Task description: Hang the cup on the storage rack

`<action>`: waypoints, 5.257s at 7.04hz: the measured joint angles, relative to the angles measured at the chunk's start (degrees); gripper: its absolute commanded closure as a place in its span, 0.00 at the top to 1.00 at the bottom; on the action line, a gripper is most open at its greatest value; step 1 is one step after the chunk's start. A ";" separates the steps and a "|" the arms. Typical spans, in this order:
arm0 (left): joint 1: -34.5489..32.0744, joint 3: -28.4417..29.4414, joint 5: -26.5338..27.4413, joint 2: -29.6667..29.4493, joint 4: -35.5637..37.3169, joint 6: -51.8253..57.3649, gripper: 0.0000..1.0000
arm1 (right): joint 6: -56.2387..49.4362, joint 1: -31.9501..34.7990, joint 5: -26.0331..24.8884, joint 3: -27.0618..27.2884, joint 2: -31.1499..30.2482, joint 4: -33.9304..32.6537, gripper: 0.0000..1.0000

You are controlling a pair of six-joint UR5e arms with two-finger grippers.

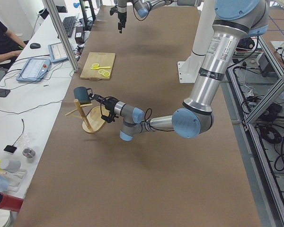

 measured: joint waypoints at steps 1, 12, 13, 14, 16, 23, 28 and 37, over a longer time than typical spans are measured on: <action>0.00 -0.07 -0.11 -0.02 0.00 -0.17 0.98 | -0.01 0.00 0.00 -0.03 -0.03 0.00 0.99; -0.23 -25.46 -0.17 16.82 0.80 10.79 0.98 | -8.91 4.94 0.90 0.51 -9.53 -0.08 1.00; -0.38 -26.85 -0.11 17.58 0.85 16.98 0.98 | -13.83 7.14 0.94 0.34 -12.15 -0.09 1.00; -0.69 -27.46 -0.05 17.89 1.03 23.71 0.98 | -18.58 9.33 0.98 0.24 -14.79 -0.09 1.00; -2.39 -28.52 0.04 18.10 3.15 39.09 0.98 | -27.82 13.56 2.05 -0.12 -20.00 -0.09 1.00; -21.47 -37.43 0.02 21.81 35.56 86.95 0.98 | -43.27 24.82 10.07 -12.07 -28.76 15.53 1.00; -31.97 -37.84 -13.71 19.88 75.60 128.82 0.98 | -43.61 30.84 15.90 -10.39 -27.93 13.04 1.00; -33.26 -38.22 -61.95 15.03 116.19 134.52 0.98 | -43.77 31.29 15.96 3.55 -25.66 -8.41 1.00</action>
